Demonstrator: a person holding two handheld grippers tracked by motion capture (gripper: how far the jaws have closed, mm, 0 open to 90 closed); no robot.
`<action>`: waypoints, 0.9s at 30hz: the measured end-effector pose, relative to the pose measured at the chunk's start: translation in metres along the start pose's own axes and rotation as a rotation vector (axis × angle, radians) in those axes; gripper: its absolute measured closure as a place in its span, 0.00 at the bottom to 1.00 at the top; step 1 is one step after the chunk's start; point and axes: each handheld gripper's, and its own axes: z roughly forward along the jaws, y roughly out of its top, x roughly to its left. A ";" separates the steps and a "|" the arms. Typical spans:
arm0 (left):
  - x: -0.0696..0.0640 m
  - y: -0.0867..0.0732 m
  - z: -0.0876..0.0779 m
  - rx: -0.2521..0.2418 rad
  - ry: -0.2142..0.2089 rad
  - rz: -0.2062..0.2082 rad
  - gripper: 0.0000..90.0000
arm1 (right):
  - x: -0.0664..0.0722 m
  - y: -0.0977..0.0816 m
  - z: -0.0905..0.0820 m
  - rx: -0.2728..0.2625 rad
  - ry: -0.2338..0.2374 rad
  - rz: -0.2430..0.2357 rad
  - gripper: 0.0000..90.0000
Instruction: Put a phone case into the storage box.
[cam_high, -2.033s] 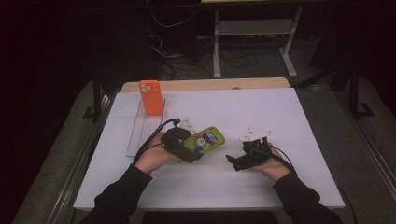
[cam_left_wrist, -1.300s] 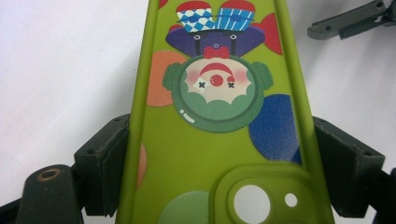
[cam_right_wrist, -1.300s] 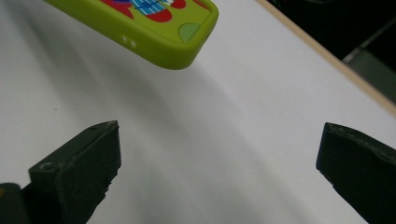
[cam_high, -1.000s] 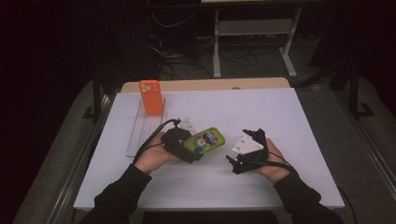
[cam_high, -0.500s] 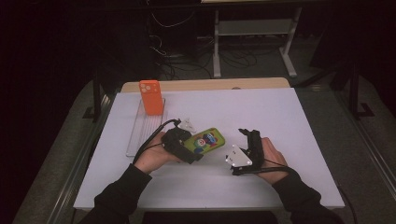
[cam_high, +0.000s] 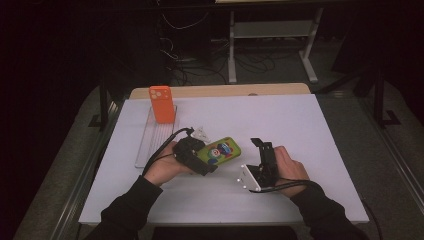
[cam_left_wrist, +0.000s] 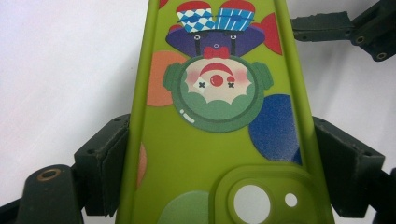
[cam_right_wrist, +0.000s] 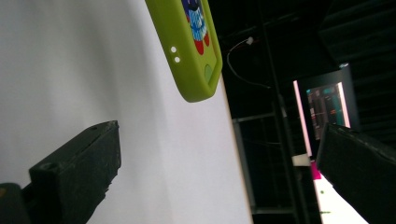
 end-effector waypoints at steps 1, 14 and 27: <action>0.000 0.000 0.000 0.000 0.001 0.003 0.18 | 0.001 0.000 0.001 0.000 -0.004 -0.026 0.00; 0.001 0.005 -0.004 -0.020 0.000 0.000 0.18 | 0.009 0.016 0.012 -0.054 -0.088 -0.144 0.05; 0.002 0.006 -0.004 -0.013 0.005 0.005 0.18 | 0.014 0.034 0.017 -0.087 -0.108 -0.207 0.43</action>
